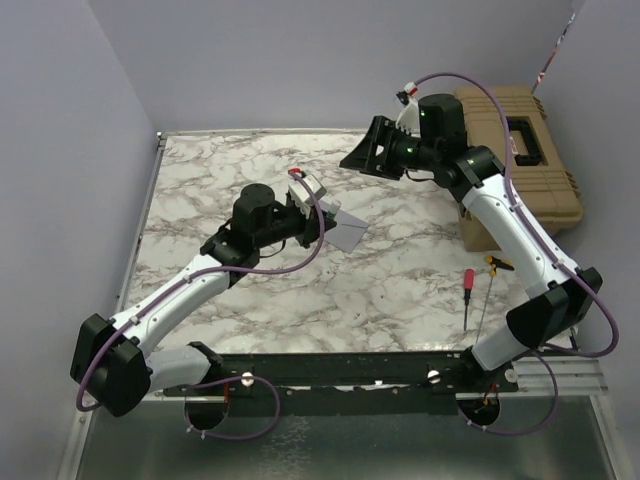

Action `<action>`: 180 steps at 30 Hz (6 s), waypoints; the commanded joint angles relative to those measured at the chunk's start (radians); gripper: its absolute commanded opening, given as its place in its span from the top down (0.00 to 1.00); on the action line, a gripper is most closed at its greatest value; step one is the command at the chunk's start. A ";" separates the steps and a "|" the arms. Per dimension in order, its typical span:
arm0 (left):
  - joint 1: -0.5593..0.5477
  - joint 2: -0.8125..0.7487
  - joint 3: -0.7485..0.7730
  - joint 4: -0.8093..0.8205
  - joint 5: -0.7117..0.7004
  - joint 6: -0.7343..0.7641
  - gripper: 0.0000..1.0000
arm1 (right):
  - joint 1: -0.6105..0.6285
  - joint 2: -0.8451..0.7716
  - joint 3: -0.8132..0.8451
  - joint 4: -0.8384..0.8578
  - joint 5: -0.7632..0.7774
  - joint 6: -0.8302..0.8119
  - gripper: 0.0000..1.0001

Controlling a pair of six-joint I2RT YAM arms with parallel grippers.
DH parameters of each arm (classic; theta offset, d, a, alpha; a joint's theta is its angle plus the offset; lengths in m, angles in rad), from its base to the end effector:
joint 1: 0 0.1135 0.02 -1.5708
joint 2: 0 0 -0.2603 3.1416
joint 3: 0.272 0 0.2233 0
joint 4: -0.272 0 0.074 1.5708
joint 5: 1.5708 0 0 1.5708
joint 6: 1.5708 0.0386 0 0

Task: Place the letter into the envelope and seal it

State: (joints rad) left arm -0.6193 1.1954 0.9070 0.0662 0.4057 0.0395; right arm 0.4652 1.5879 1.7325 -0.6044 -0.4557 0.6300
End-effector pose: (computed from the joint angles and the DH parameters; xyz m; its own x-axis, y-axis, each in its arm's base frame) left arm 0.1985 -0.1602 0.3279 -0.1459 0.1485 -0.9781 0.8532 0.5193 -0.0484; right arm 0.2838 0.1614 0.4159 -0.7654 0.2077 -0.6090 -0.3766 0.6228 0.6858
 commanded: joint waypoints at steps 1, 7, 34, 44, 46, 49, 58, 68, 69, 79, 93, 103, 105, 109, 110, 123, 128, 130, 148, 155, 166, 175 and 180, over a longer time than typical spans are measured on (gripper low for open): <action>-0.002 -0.042 -0.037 0.073 0.111 -0.164 1.00 | 0.004 -0.059 -0.088 0.027 0.131 -0.011 0.35; -0.002 -0.053 -0.042 0.093 0.184 -0.212 1.00 | 0.004 -0.115 -0.147 0.016 -0.229 -0.159 0.44; -0.002 0.043 0.074 0.103 0.304 -0.249 1.00 | 0.020 -0.167 -0.216 -0.094 -0.309 -0.289 0.42; -0.002 0.086 0.096 0.107 0.340 -0.236 1.00 | 0.024 -0.152 -0.199 -0.088 -0.276 -0.303 0.56; -0.002 0.093 0.100 0.108 0.341 -0.234 1.00 | 0.024 -0.153 -0.200 -0.089 -0.253 -0.309 0.53; -0.002 0.101 0.106 0.107 0.344 -0.231 1.00 | 0.024 -0.152 -0.202 -0.092 -0.234 -0.317 0.57; -0.002 0.123 0.126 0.107 0.352 -0.211 1.00 | 0.027 -0.125 -0.182 -0.134 -0.215 -0.349 0.96; -0.002 0.150 0.285 -0.038 0.377 0.076 1.00 | 0.126 -0.068 -0.162 -0.302 -0.175 -0.374 1.00; -0.002 0.156 0.306 -0.044 0.377 0.095 1.00 | 0.146 -0.065 -0.168 -0.312 -0.173 -0.371 1.00; 0.003 0.200 0.500 -0.054 0.332 0.225 1.00 | 0.239 -0.077 -0.311 -0.331 -0.054 -0.321 1.00; 0.042 0.149 0.530 -0.057 0.314 0.230 1.00 | 0.287 -0.048 -0.408 -0.369 0.240 -0.259 1.00; 0.067 0.074 0.304 -0.061 0.318 0.127 1.00 | 0.272 -0.075 -0.184 -0.305 0.269 -0.169 0.85; 0.068 0.050 0.235 -0.061 0.303 0.104 1.00 | 0.255 -0.075 -0.118 -0.295 0.268 -0.153 0.72; 0.069 0.012 0.132 -0.060 0.279 0.061 1.00 | 0.221 -0.074 -0.005 -0.250 0.270 -0.115 0.55; 0.069 0.004 0.115 -0.060 0.273 0.051 1.00 | 0.212 -0.075 0.020 -0.236 0.271 -0.096 0.50; 0.072 -0.025 -0.024 0.010 0.143 -0.358 1.00 | 0.197 -0.231 -0.147 -0.104 0.388 0.057 0.33; 0.072 -0.092 -0.187 0.045 -0.212 -0.734 0.94 | 0.197 -0.253 -0.250 -0.090 0.379 0.100 0.33; 0.072 -0.101 -0.229 0.032 -0.300 -0.808 0.89 | 0.197 -0.263 -0.274 -0.084 0.380 0.109 0.33; 0.072 0.315 -0.165 -0.052 -0.534 -1.047 0.82 | 0.196 -0.361 -0.393 -0.109 0.397 0.123 0.33; 0.072 0.401 -0.132 -0.060 -0.512 -1.042 0.60 | 0.197 -0.390 -0.413 -0.142 0.433 0.134 0.33; 0.073 0.321 -0.112 -0.058 -0.509 -0.932 0.37 | 0.197 -0.449 -0.454 -0.216 0.498 0.167 0.34; 0.082 0.060 -0.030 -0.296 -0.604 -0.755 0.01 | 0.197 -0.436 -0.385 -0.400 0.700 0.152 0.33; 0.082 -0.139 0.106 -0.573 -0.842 -0.650 0.01 | 0.197 -0.449 -0.315 -0.496 0.810 0.125 0.33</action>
State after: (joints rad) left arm -0.5438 1.1923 0.9073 -0.2455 -0.2070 -0.7338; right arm 0.6598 1.1580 1.3510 -0.9871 0.2115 0.7841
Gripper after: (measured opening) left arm 0.987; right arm 0.672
